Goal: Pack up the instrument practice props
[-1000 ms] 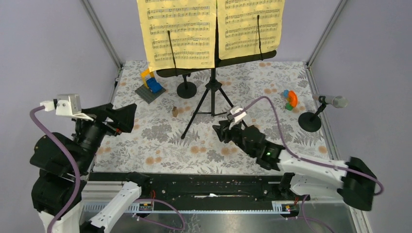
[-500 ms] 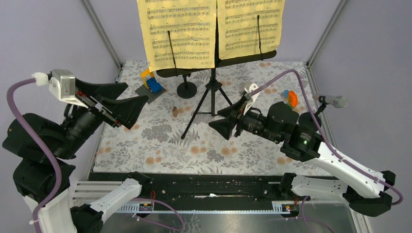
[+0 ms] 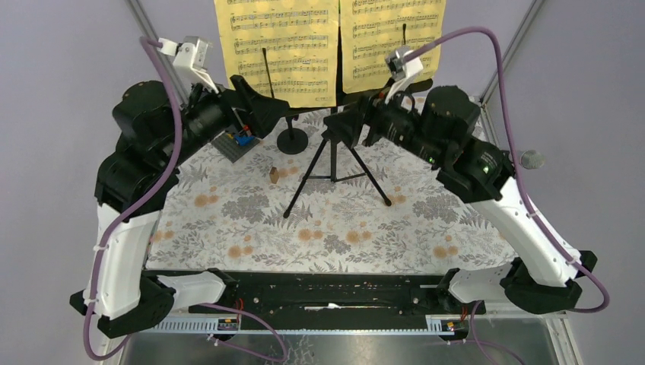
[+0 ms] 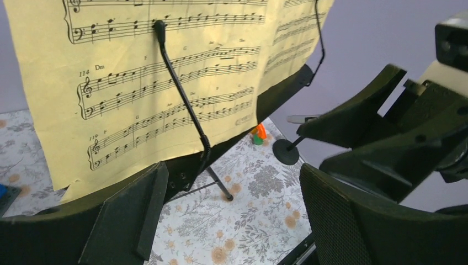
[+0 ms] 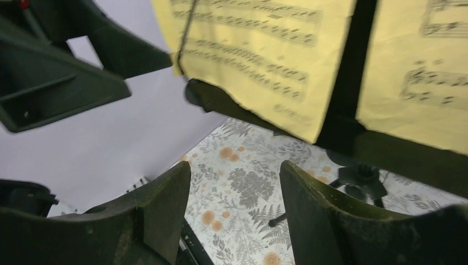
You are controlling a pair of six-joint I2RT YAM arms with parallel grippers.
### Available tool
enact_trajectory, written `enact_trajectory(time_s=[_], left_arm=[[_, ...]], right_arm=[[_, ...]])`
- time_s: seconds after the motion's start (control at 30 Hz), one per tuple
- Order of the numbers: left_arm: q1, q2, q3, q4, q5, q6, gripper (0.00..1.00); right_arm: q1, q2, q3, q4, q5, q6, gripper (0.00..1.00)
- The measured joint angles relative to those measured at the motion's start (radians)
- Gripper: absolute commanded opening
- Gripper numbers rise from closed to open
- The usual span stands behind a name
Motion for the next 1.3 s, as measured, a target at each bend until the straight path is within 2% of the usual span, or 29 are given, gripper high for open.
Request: enact_trajectory(time_s=[0.27, 0.43, 0.57, 0.97, 1.3], left_arm=[[0.000, 0.016, 0.027, -0.003, -0.059, -0.008, 0.92], [0.000, 0.007, 0.035, 0.017, -0.071, -0.019, 0.84], [0.000, 0.013, 0.035, 0.021, -0.071, -0.023, 0.84], [0.000, 0.025, -0.015, 0.082, -0.071, -0.023, 0.85], [0.000, 0.015, -0.072, 0.143, -0.072, -0.025, 0.86]], right_arm=[[-0.183, 0.121, 0.135, -0.040, -0.198, 0.048, 0.67], [-0.275, 0.154, 0.144, -0.025, -0.283, 0.105, 0.73], [-0.326, 0.174, 0.144, 0.019, -0.351, 0.150, 0.73], [-0.358, 0.196, 0.146, 0.174, -0.446, 0.224, 0.72], [-0.362, 0.290, 0.219, 0.210, -0.482, 0.266, 0.69]])
